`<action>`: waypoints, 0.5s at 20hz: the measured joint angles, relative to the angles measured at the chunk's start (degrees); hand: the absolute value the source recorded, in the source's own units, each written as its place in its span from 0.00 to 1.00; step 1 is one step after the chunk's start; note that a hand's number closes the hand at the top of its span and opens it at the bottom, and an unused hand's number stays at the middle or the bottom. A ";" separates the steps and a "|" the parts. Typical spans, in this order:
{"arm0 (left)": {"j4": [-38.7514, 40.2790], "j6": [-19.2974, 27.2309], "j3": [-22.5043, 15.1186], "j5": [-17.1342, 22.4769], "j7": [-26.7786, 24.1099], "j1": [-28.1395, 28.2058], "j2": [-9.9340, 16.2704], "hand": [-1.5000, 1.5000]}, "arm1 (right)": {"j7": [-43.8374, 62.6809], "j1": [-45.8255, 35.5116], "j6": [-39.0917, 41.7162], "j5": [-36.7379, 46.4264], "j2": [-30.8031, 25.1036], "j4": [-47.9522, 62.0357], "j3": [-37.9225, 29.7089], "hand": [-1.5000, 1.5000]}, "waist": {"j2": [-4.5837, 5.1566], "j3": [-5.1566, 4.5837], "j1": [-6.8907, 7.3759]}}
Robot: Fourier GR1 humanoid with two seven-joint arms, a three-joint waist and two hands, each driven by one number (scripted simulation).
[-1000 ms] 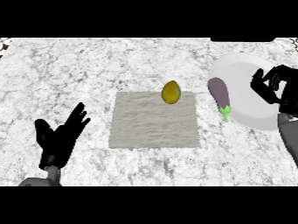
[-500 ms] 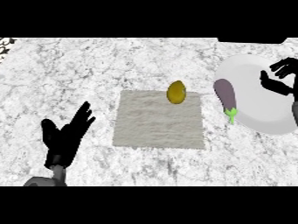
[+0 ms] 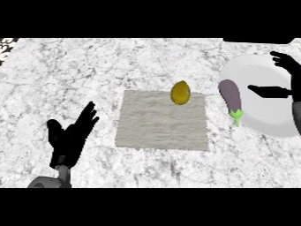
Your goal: Pick the eggplant from the placemat and place it in the plate
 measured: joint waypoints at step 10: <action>-1.12 0.09 0.53 -0.07 0.50 1.20 0.12 0.50 | -9.26 -0.01 11.26 -10.15 -4.21 4.39 -11.23 0.00 | -0.40 -0.12 -1.04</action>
